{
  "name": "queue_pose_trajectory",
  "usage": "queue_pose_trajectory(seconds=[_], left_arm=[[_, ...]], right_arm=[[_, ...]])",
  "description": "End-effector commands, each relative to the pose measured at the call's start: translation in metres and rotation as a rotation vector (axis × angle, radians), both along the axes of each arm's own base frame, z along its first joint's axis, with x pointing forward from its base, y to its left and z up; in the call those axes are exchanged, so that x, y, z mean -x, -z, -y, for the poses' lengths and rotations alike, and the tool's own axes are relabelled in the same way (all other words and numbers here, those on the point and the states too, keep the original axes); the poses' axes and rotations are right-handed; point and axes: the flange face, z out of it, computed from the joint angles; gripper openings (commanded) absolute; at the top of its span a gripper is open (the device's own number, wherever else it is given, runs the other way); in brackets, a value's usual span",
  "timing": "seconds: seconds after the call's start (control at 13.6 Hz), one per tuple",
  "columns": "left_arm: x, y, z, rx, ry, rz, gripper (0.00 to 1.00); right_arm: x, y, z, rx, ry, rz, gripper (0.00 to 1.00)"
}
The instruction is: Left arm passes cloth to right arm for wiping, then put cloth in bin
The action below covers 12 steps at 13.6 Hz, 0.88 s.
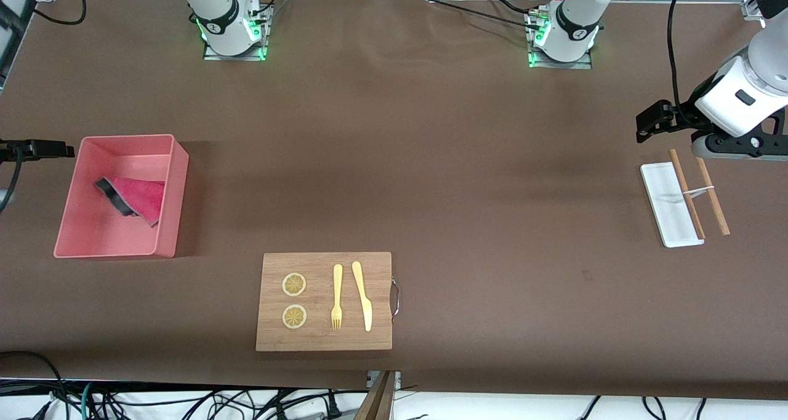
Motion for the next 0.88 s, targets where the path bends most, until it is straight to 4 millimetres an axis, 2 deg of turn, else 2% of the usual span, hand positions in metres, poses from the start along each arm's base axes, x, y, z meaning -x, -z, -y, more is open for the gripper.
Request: queue_pose_trajectory(seconds=[0.0,0.07,0.29,0.37,0.44,0.51,0.59,0.73,0.81], left_arm=[[0.002,-0.007,-0.001,-0.025,0.0,0.008,1.0],[0.002,-0.007,-0.001,-0.025,0.0,0.008,1.0],[0.002,-0.007,-0.001,-0.025,0.0,0.008,1.0],[0.002,-0.007,-0.001,-0.025,0.0,0.008,1.0],[0.002,-0.007,-0.002,-0.024,-0.002,0.008,1.0],[0.002,-0.007,-0.002,-0.025,-0.002,0.008,1.0],[0.002,-0.007,-0.002,-0.025,-0.002,0.008,1.0],[0.002,-0.007,-0.003,-0.024,-0.003,0.008,1.0],[0.002,-0.007,-0.002,-0.024,-0.002,0.008,1.0]], right_arm=[[0.041,-0.041,-0.003,-0.091,0.005,0.047,1.0],[0.054,-0.044,0.0,-0.127,0.001,0.048,1.0],[0.057,-0.052,-0.029,-0.078,-0.084,0.077,1.0],[0.06,-0.061,-0.029,-0.032,-0.096,0.087,1.0],[0.067,-0.084,-0.029,0.012,-0.109,0.144,1.0],[0.069,-0.099,-0.028,0.029,-0.116,0.205,1.0],[0.071,-0.104,-0.029,0.032,-0.118,0.219,1.0],[0.072,-0.1,-0.03,0.024,-0.127,0.213,1.0],[0.078,-0.106,-0.047,0.024,-0.142,0.211,1.0]])
